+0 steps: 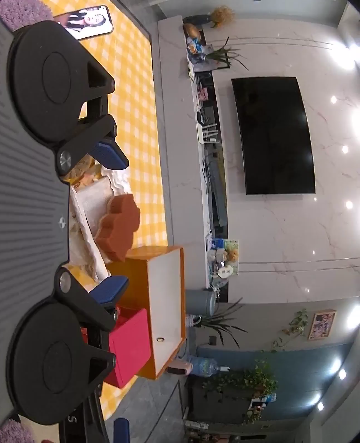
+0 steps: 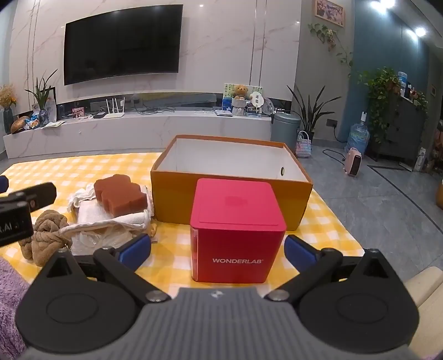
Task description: Organize soft objects
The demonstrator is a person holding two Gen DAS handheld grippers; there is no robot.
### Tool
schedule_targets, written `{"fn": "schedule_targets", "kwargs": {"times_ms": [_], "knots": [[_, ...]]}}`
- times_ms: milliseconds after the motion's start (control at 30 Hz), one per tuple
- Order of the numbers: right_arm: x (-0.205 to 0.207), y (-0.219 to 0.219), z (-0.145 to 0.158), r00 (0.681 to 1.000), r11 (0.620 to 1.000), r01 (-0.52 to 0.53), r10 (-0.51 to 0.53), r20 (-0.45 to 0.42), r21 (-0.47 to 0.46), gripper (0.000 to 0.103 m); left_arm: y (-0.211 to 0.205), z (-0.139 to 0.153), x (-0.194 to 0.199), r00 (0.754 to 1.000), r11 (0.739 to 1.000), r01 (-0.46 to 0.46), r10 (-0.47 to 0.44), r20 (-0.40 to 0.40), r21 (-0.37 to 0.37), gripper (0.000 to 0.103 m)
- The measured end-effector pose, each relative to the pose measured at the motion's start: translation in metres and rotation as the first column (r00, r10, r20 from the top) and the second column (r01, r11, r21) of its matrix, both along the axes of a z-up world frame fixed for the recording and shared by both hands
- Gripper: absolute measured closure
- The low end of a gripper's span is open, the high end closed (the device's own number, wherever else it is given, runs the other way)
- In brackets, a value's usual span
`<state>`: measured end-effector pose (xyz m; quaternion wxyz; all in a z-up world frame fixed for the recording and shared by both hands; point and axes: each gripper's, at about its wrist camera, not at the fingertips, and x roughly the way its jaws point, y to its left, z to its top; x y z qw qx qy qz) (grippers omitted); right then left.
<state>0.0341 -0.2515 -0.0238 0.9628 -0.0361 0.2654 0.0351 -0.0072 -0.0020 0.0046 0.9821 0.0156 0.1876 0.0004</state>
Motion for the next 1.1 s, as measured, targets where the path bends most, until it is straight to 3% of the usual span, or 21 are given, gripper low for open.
{"fn": "schedule_targets", "kwargs": {"times_ms": [133,233,1100], "knots": [[-0.0003,0.0008,0.0001,1.0,1.0,0.002,-0.002,0.001,0.003,0.003,0.0019,-0.0011,0.0033,1.0,1.0,0.023,-0.023,-0.005,-0.01,0.003],[-0.0003,0.0009,0.0,1.0,1.0,0.0,0.0,0.0,0.002,0.003,-0.0013,-0.0004,0.0012,1.0,1.0,0.02,-0.02,0.013,0.017,0.009],[0.0014,0.0021,-0.0012,1.0,1.0,0.002,-0.002,-0.01,0.006,0.003,0.0047,-0.0011,0.0033,0.998,0.999,0.035,-0.035,-0.042,-0.021,0.009]]}}
